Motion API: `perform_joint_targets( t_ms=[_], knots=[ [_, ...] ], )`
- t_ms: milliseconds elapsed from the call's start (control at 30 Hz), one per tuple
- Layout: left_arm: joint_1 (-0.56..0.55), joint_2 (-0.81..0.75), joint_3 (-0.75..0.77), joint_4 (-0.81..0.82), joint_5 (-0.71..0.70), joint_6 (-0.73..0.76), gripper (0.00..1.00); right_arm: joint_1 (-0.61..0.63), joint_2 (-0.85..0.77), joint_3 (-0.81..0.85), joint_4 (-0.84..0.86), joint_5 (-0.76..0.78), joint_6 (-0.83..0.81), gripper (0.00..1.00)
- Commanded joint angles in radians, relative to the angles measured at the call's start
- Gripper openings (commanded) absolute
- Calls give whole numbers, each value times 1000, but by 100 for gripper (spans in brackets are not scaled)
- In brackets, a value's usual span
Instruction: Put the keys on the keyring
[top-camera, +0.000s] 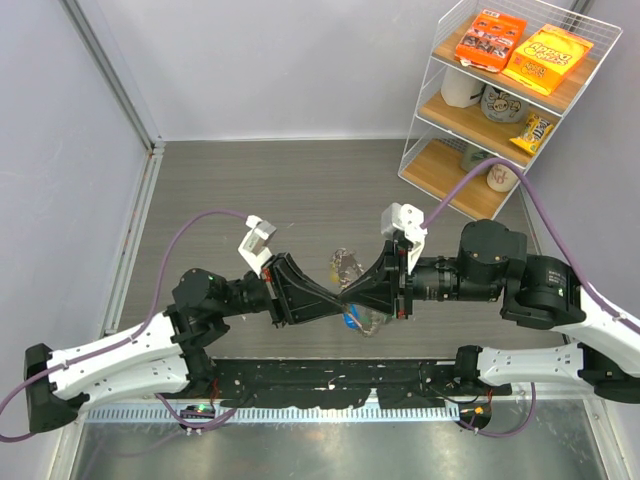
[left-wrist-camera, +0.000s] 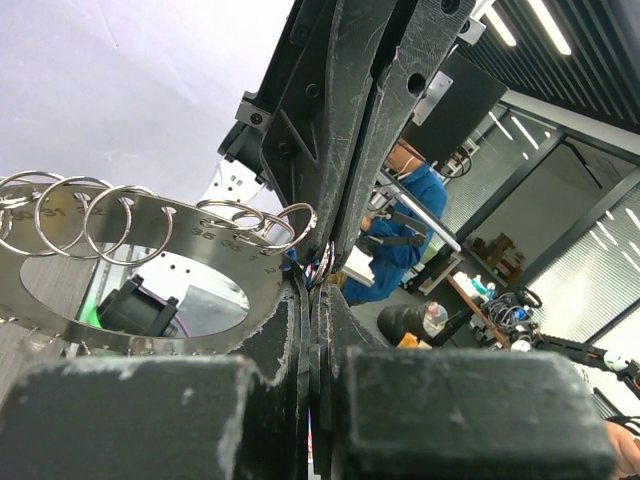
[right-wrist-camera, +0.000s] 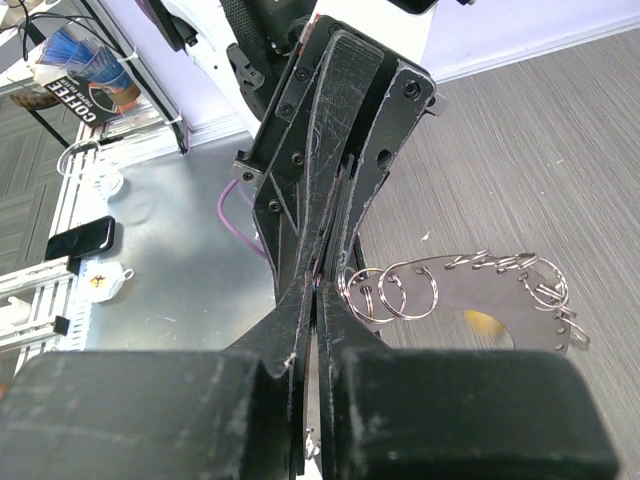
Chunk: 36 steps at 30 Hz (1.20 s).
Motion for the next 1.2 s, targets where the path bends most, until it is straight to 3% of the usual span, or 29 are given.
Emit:
perform_joint_targets(
  t_ms=[0,333,900,967,1000,1067,1167],
  knots=[
    [-2,6,8,121,62,-19,0,4,-8,2,83,23,-33,6],
    [0,16,3,247,140,-67,0,4,-50,-44,60,8,-65,6],
    [1,-50,5,204,164,-67,0,4,-128,-61,26,52,-86,13],
    [1,-60,6,195,160,-69,0,4,-137,-69,29,64,-85,23],
    [0,-67,9,189,160,-67,0,4,-142,-72,28,69,-85,34],
    [0,-80,13,174,157,-66,0,4,-154,-80,32,81,-80,43],
    [0,-92,17,154,154,-61,0,4,-169,-83,34,89,-76,47]
  ],
)
